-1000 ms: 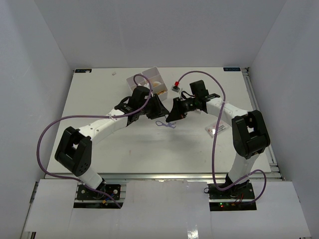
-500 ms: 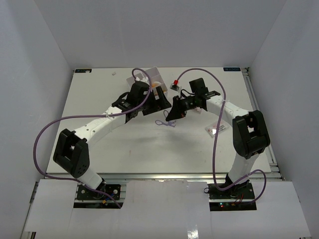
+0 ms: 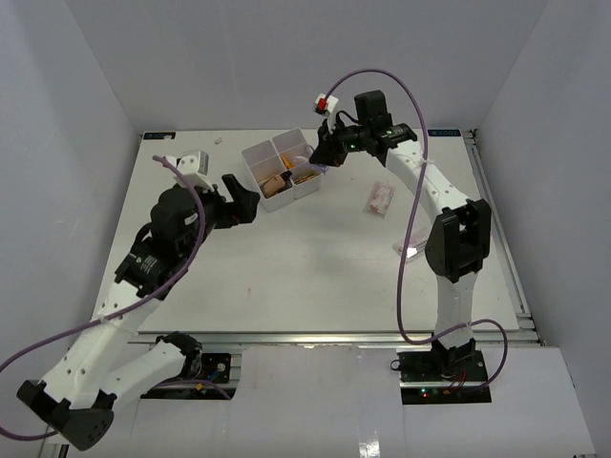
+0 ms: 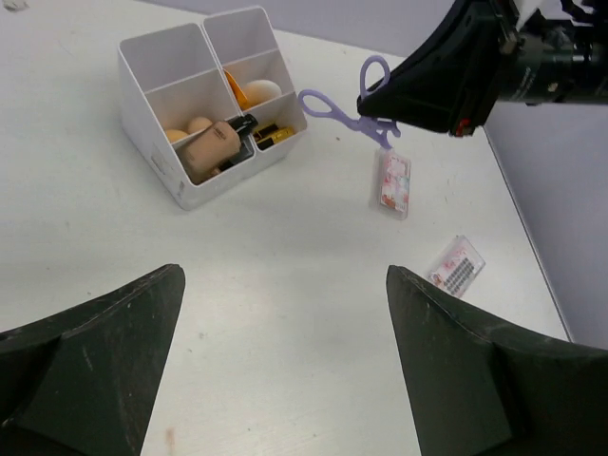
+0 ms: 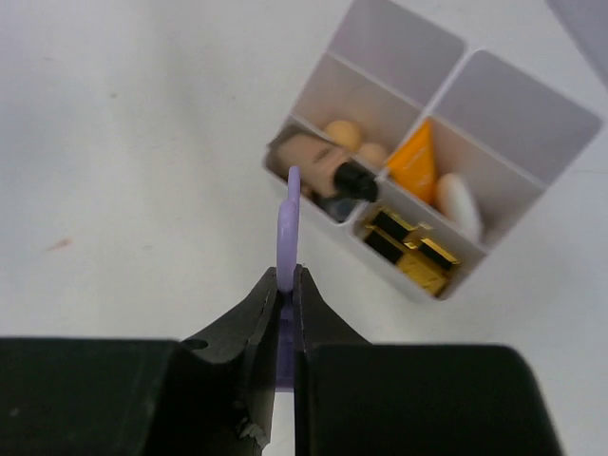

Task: Organize the makeup

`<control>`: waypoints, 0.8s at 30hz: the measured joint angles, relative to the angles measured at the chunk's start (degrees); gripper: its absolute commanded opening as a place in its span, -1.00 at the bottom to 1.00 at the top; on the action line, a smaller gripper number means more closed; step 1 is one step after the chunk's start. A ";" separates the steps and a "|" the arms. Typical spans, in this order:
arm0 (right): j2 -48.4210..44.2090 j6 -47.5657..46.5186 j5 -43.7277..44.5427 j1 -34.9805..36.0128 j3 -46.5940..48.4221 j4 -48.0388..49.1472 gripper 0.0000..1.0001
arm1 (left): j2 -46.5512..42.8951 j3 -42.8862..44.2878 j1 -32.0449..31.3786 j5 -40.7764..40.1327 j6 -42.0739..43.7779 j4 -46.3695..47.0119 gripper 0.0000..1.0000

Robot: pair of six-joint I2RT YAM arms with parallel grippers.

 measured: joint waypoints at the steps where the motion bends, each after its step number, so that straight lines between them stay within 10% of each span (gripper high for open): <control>1: 1.94 -1.39 1.58 0.00 3.30 -0.06 -0.80 | -2.05 -1.55 0.06 -0.71 0.42 -0.40 0.96; 7: 13.08 -9.90 9.47 0.24 19.95 0.51 -0.81 | -7.79 -10.77 0.10 -3.64 1.48 -4.01 0.96; 24: 19.64 -38.38 19.17 5.16 19.82 8.78 -0.72 | -11.36 -14.92 0.12 -6.32 1.22 -5.96 0.96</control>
